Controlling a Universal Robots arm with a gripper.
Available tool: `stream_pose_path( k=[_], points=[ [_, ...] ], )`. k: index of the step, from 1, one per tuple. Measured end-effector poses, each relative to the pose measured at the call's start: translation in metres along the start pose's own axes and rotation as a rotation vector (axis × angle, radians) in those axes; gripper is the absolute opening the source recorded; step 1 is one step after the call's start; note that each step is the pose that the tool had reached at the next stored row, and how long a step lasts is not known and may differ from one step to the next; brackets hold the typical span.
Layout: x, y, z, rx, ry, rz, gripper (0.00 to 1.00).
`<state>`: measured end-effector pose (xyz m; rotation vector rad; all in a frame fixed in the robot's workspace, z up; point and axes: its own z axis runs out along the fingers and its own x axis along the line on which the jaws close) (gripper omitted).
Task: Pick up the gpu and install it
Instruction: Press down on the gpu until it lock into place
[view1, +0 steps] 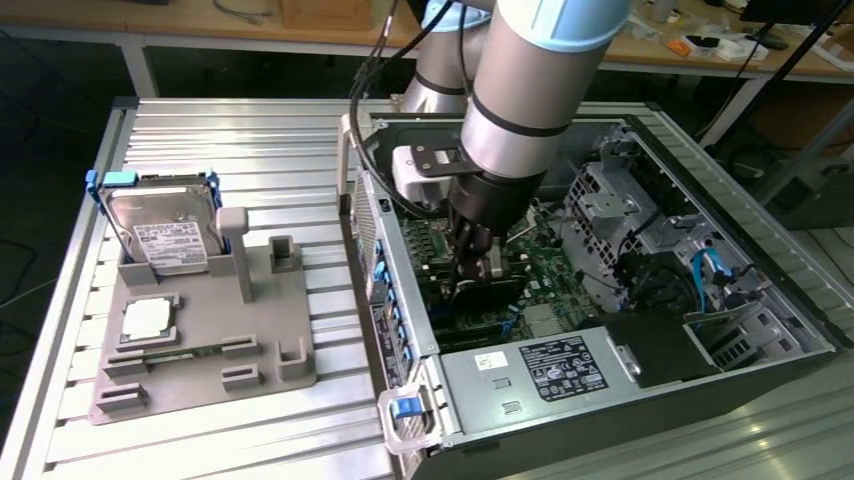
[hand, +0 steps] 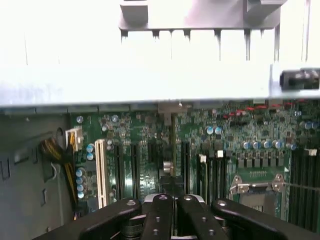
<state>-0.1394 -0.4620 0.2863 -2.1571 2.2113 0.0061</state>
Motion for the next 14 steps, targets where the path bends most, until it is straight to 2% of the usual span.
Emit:
stream_pose_path(
  k=[5,14],
  points=[
    [0.0,0.0179,0.0001,0.0021,0.0001,0.0,0.11],
    [0.001,0.02,0.0072,0.002,0.0002,0.0,0.11]
  ],
)
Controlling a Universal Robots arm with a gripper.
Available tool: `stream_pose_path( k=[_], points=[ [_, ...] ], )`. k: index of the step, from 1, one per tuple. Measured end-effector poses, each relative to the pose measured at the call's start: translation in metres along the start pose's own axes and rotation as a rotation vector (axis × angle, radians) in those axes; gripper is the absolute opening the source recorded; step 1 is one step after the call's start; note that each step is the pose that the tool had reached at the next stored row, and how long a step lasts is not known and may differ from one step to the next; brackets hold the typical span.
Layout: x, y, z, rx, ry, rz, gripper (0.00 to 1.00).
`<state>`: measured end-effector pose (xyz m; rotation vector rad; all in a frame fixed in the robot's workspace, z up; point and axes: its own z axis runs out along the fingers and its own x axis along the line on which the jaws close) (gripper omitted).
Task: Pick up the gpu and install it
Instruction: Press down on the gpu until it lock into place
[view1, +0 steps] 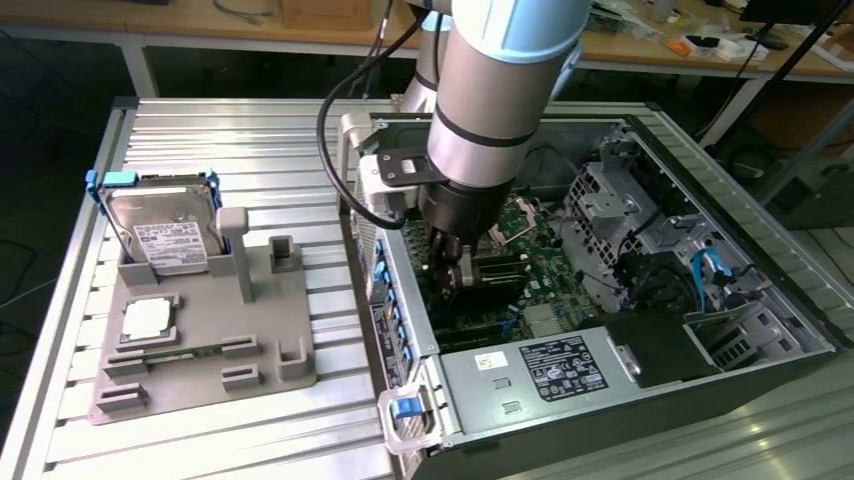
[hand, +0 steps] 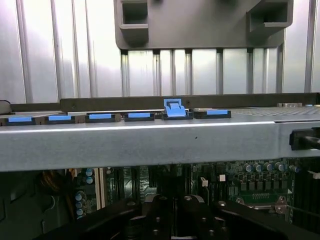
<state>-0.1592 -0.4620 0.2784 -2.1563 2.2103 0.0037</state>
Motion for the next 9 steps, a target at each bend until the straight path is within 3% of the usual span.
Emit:
stream_pose_path(
  k=[9],
  points=[
    [0.0002,0.0008,0.0046,0.0,0.0,0.0,0.11]
  ],
)
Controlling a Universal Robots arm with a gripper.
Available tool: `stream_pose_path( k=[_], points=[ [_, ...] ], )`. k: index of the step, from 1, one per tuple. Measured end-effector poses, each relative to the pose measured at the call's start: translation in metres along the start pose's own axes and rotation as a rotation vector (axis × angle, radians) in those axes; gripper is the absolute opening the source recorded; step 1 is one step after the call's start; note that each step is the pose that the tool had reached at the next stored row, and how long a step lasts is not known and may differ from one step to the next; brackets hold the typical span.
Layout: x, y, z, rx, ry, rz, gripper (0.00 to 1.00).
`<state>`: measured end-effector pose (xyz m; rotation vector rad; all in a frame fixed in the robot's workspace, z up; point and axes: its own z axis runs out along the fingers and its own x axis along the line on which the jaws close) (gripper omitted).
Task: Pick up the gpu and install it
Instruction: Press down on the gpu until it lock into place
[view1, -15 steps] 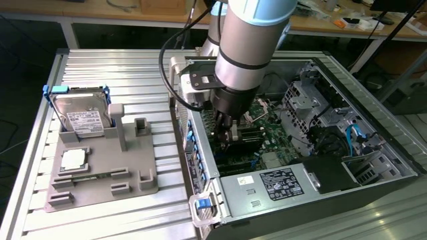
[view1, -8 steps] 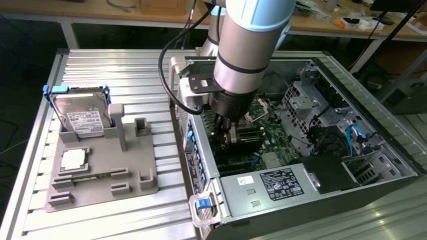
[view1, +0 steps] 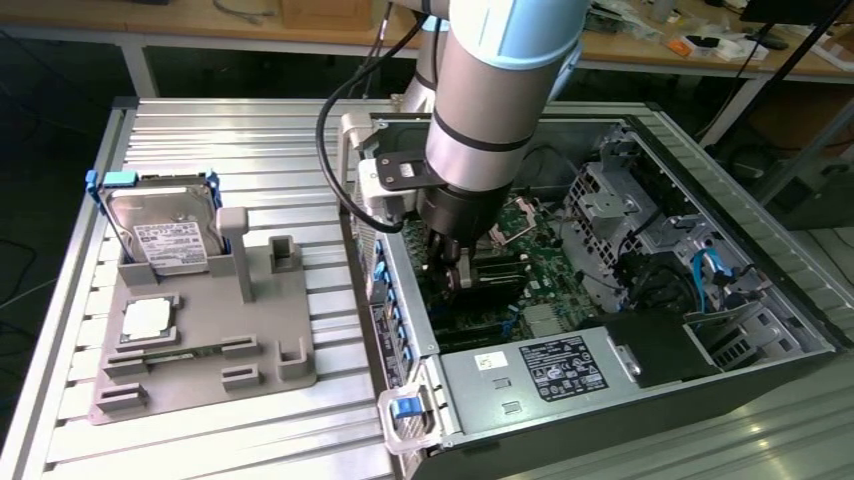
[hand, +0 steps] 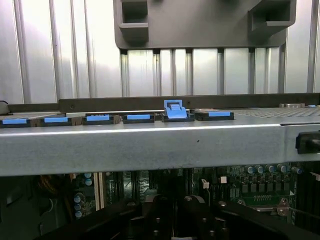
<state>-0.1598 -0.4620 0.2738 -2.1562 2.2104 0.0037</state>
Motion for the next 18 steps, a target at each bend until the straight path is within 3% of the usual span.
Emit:
stream_pose_path(
  k=[5,11,13,18],
  points=[
    [0.0,0.0005,0.004,-0.001,0.0019,0.0,0.11],
    [0.0,0.0005,0.0039,0.0008,-0.0001,0.0,0.11],
    [0.0,0.0002,-0.001,0.0048,-0.003,0.0,0.11],
    [-0.004,-0.0004,-0.0262,0.0067,0.0106,-0.001,0.11]
  ],
)
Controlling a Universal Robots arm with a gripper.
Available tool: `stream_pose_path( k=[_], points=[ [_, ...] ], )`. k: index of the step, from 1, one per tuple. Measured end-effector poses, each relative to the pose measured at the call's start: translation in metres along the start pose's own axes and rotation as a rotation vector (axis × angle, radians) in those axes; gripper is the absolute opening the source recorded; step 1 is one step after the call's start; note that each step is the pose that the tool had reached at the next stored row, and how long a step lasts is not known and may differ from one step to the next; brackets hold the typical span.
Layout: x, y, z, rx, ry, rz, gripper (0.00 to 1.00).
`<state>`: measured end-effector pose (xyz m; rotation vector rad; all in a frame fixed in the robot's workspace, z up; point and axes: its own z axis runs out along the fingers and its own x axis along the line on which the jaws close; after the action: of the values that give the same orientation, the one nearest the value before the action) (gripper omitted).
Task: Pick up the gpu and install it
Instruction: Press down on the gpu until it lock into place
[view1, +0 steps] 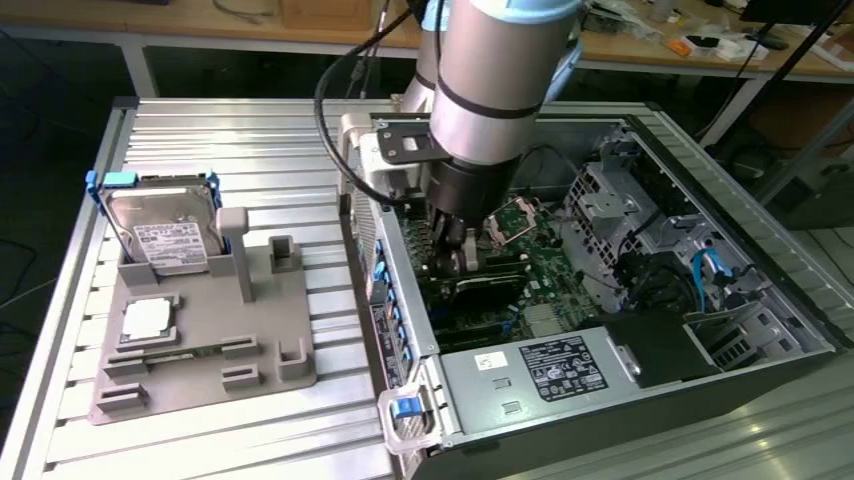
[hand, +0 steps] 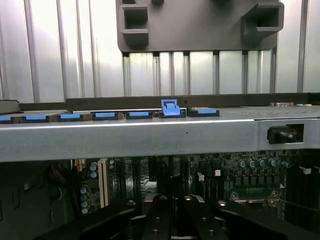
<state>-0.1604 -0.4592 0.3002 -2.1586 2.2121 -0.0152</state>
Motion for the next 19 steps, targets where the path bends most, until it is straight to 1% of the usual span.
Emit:
stream_pose_path(
  k=[3,5,7,8,14,15,16,17,18,19],
  points=[
    [-0.001,-0.0006,-0.0134,0.0034,0.003,0.0,0.11],
    [-0.002,-0.0005,-0.0189,0.0071,0.0039,0.0,0.11],
    [-0.002,-0.0002,-0.0196,0.0107,0.0035,0.0,0.11],
    [-0.002,-0.0001,-0.0196,0.0111,0.0034,-0.001,0.11],
    [-0.002,0.0,-0.0198,0.0113,0.0036,0.0,0.11],
    [-0.002,0.0,-0.0211,0.0112,0.0041,-0.001,0.11],
    [-0.002,-0.0001,-0.0241,0.0113,0.008,-0.001,0.11],
    [-0.003,-0.0006,-0.0284,0.0115,0.0152,-0.001,0.11],
    [-0.003,-0.001,-0.0308,0.0116,0.0208,-0.001,0.11],
    [-0.004,-0.0017,-0.0313,0.0118,0.0235,-0.002,0.11]
  ],
)
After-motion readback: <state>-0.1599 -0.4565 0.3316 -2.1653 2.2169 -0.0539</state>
